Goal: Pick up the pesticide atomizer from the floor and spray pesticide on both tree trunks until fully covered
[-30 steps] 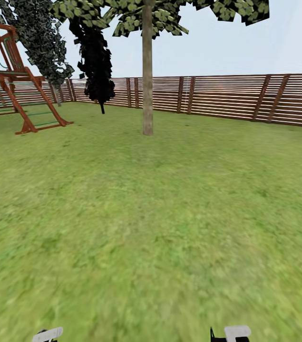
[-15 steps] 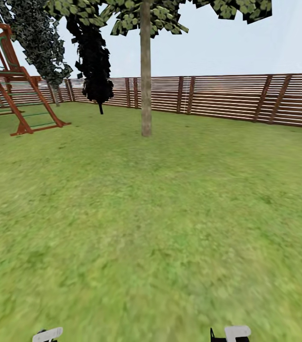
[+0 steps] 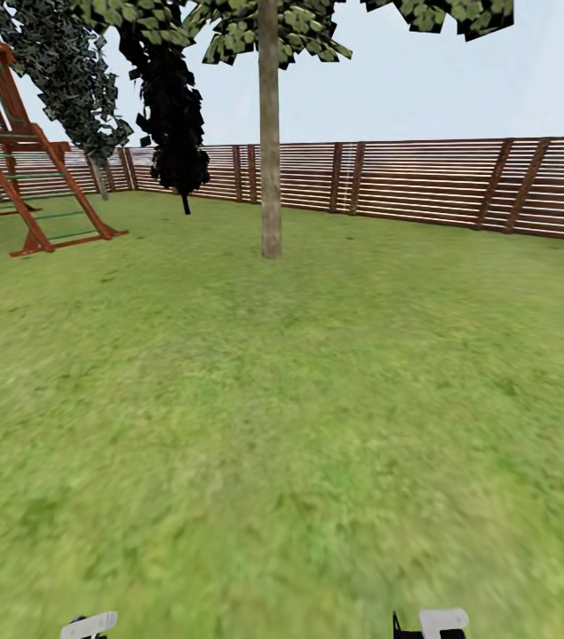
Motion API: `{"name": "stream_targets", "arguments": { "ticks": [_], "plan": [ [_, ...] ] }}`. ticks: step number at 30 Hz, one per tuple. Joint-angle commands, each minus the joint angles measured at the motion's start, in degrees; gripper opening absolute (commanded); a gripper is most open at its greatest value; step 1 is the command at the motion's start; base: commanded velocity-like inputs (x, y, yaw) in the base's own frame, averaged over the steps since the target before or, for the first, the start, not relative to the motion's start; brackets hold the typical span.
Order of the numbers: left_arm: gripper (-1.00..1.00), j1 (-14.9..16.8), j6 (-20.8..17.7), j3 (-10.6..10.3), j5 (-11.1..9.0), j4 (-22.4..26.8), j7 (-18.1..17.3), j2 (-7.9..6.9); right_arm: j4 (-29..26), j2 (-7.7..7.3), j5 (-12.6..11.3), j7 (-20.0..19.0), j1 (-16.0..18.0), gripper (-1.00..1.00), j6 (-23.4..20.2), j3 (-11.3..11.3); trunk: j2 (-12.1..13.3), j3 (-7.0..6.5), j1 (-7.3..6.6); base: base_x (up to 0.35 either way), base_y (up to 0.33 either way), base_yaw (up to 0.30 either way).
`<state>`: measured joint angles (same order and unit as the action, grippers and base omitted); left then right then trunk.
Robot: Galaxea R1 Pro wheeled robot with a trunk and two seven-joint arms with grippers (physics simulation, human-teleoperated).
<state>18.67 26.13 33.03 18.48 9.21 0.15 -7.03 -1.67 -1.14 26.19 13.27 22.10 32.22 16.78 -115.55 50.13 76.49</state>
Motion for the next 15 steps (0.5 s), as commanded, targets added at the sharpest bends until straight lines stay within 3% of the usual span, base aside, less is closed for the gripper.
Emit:
{"name": "stream_targets", "arguments": {
  "ticks": [1,15],
  "plan": [
    [-1.00,0.1,0.2,0.5,0.6,-0.1,0.0,0.00,0.1,0.00,0.6,0.4,0.0,1.00,0.1,0.3,0.0,0.05,0.03,0.338,-0.005,0.000],
    [-1.00,0.1,0.2,0.5,0.6,-0.1,0.0,0.00,0.1,0.00,0.6,0.4,0.0,1.00,0.1,0.3,0.0,0.05,0.03,0.339,0.000,0.000]
  ]
}}
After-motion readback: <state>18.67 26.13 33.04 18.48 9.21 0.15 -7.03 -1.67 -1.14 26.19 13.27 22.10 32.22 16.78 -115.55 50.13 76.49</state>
